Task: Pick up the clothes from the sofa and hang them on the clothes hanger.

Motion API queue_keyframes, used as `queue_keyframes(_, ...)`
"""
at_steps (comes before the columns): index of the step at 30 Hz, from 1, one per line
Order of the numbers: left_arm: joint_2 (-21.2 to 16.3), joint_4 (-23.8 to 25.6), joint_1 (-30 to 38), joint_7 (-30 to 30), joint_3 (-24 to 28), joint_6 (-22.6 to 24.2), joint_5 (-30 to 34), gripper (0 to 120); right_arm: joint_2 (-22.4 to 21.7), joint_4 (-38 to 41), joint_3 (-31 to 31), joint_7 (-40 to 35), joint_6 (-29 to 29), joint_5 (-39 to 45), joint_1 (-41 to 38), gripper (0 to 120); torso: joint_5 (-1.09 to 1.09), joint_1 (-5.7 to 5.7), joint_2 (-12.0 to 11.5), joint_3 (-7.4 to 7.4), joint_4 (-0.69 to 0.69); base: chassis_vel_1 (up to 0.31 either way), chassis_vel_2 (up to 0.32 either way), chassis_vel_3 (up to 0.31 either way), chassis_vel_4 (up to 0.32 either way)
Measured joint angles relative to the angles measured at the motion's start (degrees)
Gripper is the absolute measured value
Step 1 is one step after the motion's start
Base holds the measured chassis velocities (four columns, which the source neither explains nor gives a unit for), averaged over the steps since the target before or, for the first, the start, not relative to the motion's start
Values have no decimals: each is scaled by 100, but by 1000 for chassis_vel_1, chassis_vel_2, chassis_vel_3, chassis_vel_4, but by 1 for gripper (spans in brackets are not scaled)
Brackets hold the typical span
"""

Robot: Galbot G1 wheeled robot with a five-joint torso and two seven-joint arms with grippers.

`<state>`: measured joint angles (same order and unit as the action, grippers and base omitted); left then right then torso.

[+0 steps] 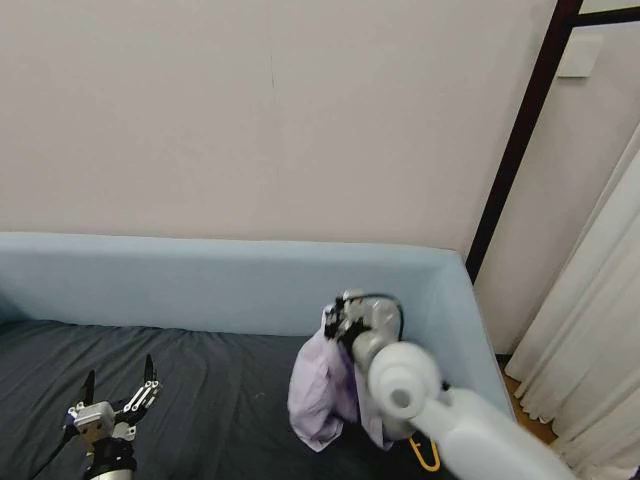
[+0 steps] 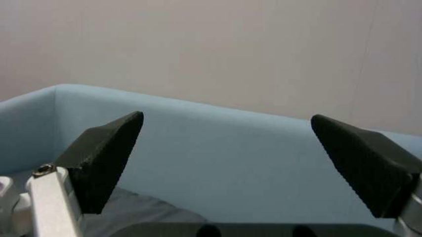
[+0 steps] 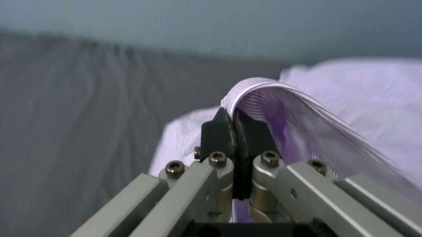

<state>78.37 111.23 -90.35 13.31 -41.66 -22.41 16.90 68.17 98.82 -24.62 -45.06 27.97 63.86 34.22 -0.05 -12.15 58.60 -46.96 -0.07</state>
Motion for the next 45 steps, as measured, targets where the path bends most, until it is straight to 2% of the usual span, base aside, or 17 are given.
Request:
queue_keyframes(4, -15, -64, -22, 3, -52, -49, 30, 100, 448, -903, -193, 545, -285, -745, 288, 0, 0, 0, 0, 0, 0, 0, 0, 0, 0)
queue_keyframes(8, 12, -109, -31, 7, -50, -97, 28, 100, 558, -1108, -187, 778, -385, -921, 393, 0, 0, 0, 0, 0, 1, 0, 0, 0, 0)
queue_keyframes(11, 65, -127, -23, 7, 20, -117, -23, 100, 421, -842, -27, 972, -6, -608, 560, 12, -1, 0, 0, 1, -1, 0, 0, 0, 0)
queue_keyframes(13, 79, -127, -14, 7, 44, -118, -46, 100, 382, -744, -5, 974, 92, -498, 616, 15, 0, 0, 0, 0, -2, 0, 0, 0, 0)
queue_keyframes(15, 110, -107, 5, 7, 102, -110, -91, 100, 297, -491, 89, 963, 450, -217, 753, 25, 1, 0, 0, 0, -1, 0, 0, 0, 0)
queue_keyframes(16, 110, -107, 5, 7, 102, -110, -91, 100, 297, -491, 89, 963, 450, -217, 753, 25, 1, 0, 0, 0, -1, 0, 0, 0, 0)
queue_keyframes(20, 141, -77, 23, 7, 161, -94, -141, 100, 172, -90, 345, 920, 1217, 376, 926, 43, 2, 0, 0, 0, 0, 0, 0, 0, 0)
queue_keyframes(21, 141, -77, 23, 7, 161, -94, -141, 100, 172, -90, 345, 920, 1217, 376, 926, 43, 2, 0, 0, 0, 0, 0, 0, 0, 0)
queue_keyframes(23, 143, -73, 18, 7, 161, -93, -143, 100, 76, 2, 468, 1168, 1385, 203, 957, 51, 2, 0, 0, 0, 0, 0, 0, 0, 0)
queue_keyframes(26, 105, -64, -17, 8, 122, -97, -134, 100, -103, -34, 750, 1869, 1270, -733, 956, 65, 2, 0, 0, 0, 0, 0, 0, 0, 0)
queue_keyframes(27, 105, -64, -17, 8, 122, -97, -134, 100, -103, -34, 750, 1869, 1270, -733, 956, 65, 2, 0, 0, 0, 0, 0, 0, 0, 0)
queue_keyframes(30, 58, -64, -27, 18, 64, -106, -100, 100, -267, -108, 1157, 2380, 1204, -1114, 860, 80, 2, -1, 0, 0, 0, 0, 0, 0, 0)
queue_keyframes(31, 58, -64, -27, 18, 64, -106, -100, 100, -267, -108, 1157, 2380, 1204, -1114, 860, 80, 2, -1, 0, 0, 0, 0, 0, 0, 0)
queue_keyframes(35, 62, -66, -19, 24, 86, -108, -96, 100, -449, -354, 1485, 3003, 1205, -1468, 821, 97, 1, -1, 0, 0, 1, 0, 0, 0, 0)
queue_keyframes(40, 63, -33, -24, 26, 104, -110, -104, 100, -546, -779, 1668, 3692, 1211, -2020, 1048, 100, 2, -1, 0, 0, 0, 0, 0, 0, 0)
queue_keyframes(45, 57, -8, -26, 31, 100, -108, -106, 100, -582, -1115, 1902, 4279, 1159, -2053, 1207, 100, 2, -1, 0, 0, -1, 0, 0, 0, 0)
